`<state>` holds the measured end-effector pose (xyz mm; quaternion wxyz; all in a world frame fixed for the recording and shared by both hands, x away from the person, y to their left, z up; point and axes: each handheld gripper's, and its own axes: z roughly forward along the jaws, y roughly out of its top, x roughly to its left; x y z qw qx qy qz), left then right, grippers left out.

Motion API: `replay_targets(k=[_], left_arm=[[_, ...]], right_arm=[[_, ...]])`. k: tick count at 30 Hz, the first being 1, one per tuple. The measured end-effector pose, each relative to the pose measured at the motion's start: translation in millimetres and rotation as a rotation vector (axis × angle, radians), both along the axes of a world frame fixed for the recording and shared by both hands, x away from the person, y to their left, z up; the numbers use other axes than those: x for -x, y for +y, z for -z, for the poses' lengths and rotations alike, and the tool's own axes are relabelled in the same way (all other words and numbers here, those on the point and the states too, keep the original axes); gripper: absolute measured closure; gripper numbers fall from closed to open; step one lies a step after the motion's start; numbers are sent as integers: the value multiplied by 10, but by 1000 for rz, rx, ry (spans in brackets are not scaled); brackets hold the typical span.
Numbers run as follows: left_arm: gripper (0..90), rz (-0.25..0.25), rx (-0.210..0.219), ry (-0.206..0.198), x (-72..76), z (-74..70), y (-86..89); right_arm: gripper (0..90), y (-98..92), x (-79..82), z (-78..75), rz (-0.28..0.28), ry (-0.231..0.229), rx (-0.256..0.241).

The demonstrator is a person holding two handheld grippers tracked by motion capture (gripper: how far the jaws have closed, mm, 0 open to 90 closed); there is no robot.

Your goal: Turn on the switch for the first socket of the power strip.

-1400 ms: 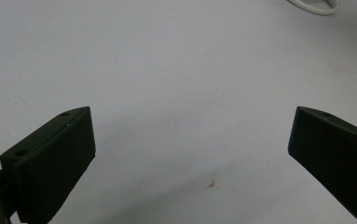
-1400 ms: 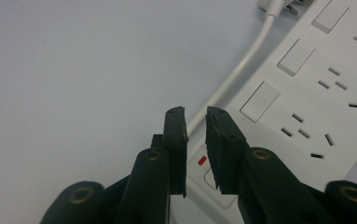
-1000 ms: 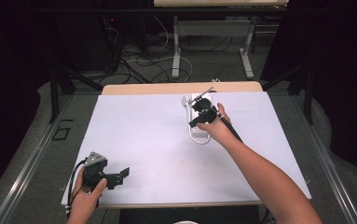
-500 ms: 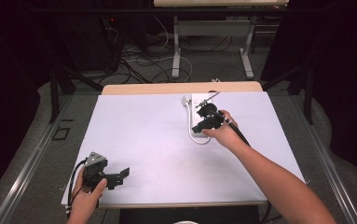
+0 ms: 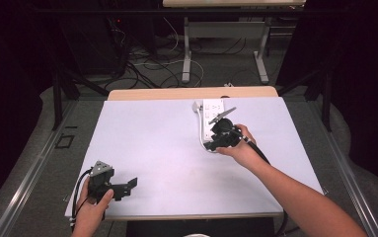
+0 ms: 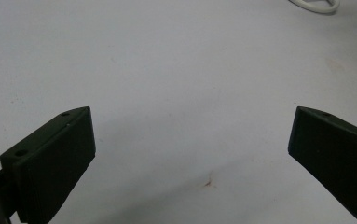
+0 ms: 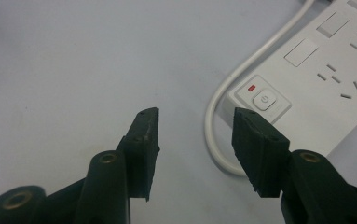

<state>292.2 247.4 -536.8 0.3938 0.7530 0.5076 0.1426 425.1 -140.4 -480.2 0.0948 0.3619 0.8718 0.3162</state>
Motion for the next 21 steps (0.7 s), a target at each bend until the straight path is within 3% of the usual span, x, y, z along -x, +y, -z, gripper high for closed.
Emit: replay_targets(k=[2,4,5,9,13,14,16,19,21], left_arm=[[4,-16,3,-20,1,14,-14],[4,-12,3,-16,2,9,-9],[4,0,0,0,3,-2,3],[4,0,-1,1,4,-2,2],[4,-9,1,-10,7,5,-13],[4,-10,1,-10,6,5,-14],[4,-12,6,-8,8,6,-19],[4,-12,5,-8,9,6,-21],[4,-12,6,-8,9,6,-19]], right_arm=[[492,-16,39,-1,-11,13,5],[485,-30,83,10,-12,16,-5],[478,-32,103,40,-9,-8,-35],[443,-66,201,47,-8,24,-24],[407,-105,274,92,-10,-14,-32],[404,-122,300,85,-5,0,-24],[398,-145,342,113,-6,-17,-46],[394,-179,398,139,-4,0,-77],[384,-200,451,154,-4,-17,-73]])
